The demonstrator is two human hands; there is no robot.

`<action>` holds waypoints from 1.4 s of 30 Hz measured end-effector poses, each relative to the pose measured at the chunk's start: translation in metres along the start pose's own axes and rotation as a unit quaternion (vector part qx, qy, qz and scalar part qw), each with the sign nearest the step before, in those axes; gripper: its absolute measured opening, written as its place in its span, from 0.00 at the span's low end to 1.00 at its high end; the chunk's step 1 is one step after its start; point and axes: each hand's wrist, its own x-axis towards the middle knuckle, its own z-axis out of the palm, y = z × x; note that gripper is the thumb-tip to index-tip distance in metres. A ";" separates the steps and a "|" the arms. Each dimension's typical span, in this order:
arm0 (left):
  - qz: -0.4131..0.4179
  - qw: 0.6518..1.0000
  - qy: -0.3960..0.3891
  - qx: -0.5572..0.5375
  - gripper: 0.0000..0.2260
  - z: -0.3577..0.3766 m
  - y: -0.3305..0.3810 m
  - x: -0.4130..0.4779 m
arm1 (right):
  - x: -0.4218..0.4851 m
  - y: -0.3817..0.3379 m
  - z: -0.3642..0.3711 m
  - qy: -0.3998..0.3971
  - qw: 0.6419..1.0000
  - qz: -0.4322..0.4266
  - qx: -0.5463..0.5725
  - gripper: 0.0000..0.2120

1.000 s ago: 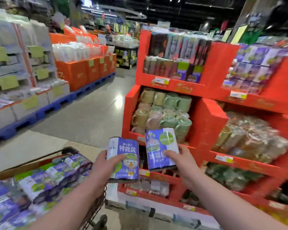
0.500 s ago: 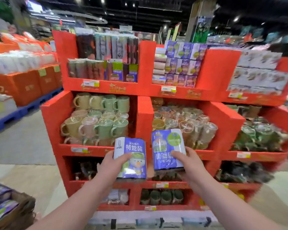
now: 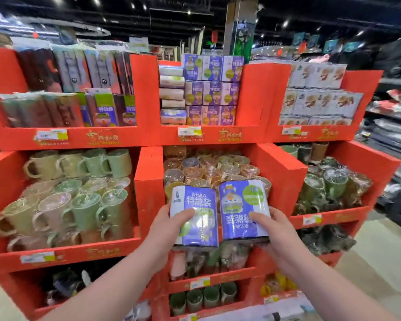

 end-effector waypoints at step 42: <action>0.166 0.962 0.199 -0.080 0.15 0.089 0.161 0.385 | 0.502 -0.200 0.057 -0.135 0.982 -0.086 -0.095 0.18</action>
